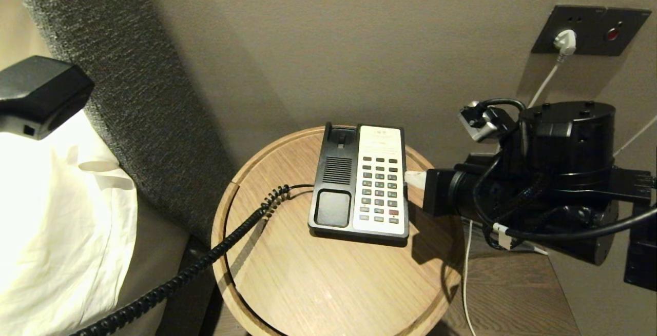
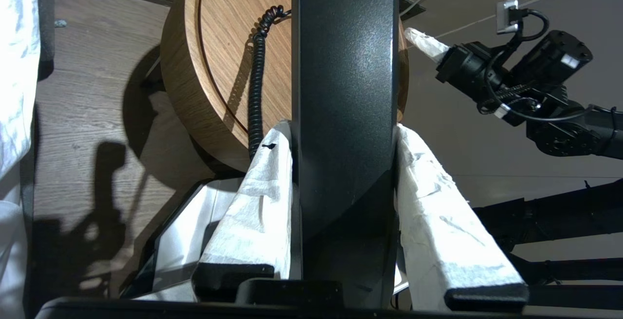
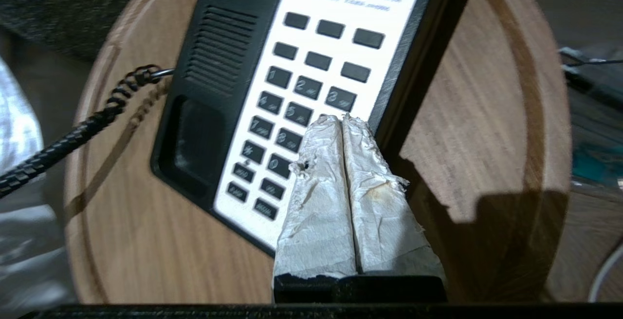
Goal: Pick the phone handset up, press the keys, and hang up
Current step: Dial the number
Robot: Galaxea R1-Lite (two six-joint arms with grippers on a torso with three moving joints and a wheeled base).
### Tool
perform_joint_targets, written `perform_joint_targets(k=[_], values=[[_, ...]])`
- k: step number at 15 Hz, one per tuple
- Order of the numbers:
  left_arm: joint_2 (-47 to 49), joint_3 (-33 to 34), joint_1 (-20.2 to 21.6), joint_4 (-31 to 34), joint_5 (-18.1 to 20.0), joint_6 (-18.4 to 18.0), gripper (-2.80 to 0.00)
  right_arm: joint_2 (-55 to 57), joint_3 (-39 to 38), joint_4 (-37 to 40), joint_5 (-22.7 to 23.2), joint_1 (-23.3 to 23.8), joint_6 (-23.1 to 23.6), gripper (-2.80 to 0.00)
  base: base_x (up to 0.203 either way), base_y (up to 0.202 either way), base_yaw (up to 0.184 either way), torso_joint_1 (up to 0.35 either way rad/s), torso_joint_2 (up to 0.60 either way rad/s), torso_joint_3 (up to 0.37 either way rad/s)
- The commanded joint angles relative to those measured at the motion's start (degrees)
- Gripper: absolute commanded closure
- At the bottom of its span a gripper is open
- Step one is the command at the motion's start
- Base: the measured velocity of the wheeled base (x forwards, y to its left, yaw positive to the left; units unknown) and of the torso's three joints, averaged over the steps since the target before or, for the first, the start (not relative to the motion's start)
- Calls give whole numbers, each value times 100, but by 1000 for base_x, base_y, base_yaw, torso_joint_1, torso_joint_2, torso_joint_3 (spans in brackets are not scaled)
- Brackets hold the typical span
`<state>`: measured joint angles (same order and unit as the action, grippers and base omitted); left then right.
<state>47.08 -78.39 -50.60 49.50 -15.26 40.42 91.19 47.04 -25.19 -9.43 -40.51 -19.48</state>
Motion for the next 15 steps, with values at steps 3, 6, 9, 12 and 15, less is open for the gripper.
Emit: perform_joint_targets(k=[3, 6, 9, 12, 15], values=[[29, -28, -2, 25, -12, 18, 0, 144, 42, -20, -109, 8, 41, 0, 0, 0, 0, 0, 0, 0], [29, -7, -2, 25, -12, 18, 0, 249, 145, -21, -102, 8, 32, 0, 0, 0, 0, 0, 0, 0], [-6, 16, -2, 25, -12, 18, 0, 387, 241, -21, -102, 8, 45, 0, 0, 0, 0, 0, 0, 0], [-6, -27, -2, 25, -21, 18, 0, 541, 305, -27, -102, 8, 51, 0, 0, 0, 0, 0, 0, 0], [-15, -28, -2, 25, -21, 18, 0, 602, 364, -30, -102, 17, 58, 0, 0, 0, 0, 0, 0, 0]])
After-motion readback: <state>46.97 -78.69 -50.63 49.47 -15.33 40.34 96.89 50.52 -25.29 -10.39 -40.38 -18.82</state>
